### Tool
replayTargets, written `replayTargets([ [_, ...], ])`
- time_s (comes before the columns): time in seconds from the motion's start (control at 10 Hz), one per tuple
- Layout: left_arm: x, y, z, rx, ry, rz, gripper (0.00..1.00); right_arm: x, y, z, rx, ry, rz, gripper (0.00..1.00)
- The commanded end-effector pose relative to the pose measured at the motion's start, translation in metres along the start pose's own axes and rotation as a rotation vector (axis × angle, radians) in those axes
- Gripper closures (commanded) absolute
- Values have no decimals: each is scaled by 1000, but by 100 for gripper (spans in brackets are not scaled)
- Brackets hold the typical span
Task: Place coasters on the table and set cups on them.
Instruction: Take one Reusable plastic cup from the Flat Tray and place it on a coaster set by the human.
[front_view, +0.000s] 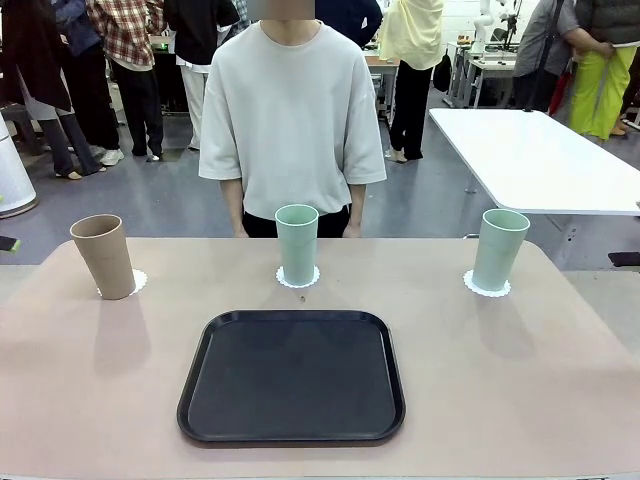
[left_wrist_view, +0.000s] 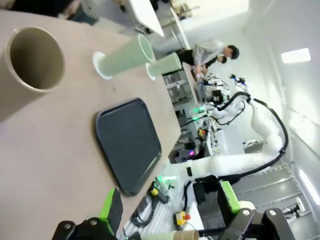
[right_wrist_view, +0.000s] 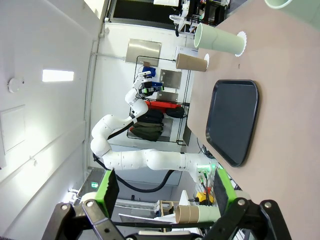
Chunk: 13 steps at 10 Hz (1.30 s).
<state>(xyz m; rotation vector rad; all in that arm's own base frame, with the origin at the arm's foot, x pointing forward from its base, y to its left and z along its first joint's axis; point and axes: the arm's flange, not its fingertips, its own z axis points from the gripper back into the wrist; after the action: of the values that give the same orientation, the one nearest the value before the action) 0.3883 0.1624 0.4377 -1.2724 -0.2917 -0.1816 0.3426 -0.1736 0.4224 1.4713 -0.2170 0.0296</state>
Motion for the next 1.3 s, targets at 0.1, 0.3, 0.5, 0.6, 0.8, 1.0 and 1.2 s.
replayTargets([
  [0.1, 12, -1, 61, 30, 24, -17, 0, 0, 0, 0, 11, -2, 8, 0],
  [0.3, 12, -6, 83, 4, 67, -1, 0, 0, 0, 0, 11, -2, 8, 0],
  [0.5, 14, -7, 93, -8, 107, -5, 0, 0, 0, 0, 11, -2, 8, 0],
  [0.6, 8, -8, 82, 14, 46, 5, 0, 0, 0, 0, 11, -2, 8, 0],
  [0.8, 8, -8, 82, 14, 46, 5, 0, 0, 0, 0, 11, -2, 8, 0],
  [1.0, 8, -8, 82, 14, 46, 5, 0, 0, 0, 0, 11, -2, 8, 0],
  [1.2, 8, -8, 82, 14, 46, 5, 0, 0, 0, 0, 11, -2, 8, 0],
])
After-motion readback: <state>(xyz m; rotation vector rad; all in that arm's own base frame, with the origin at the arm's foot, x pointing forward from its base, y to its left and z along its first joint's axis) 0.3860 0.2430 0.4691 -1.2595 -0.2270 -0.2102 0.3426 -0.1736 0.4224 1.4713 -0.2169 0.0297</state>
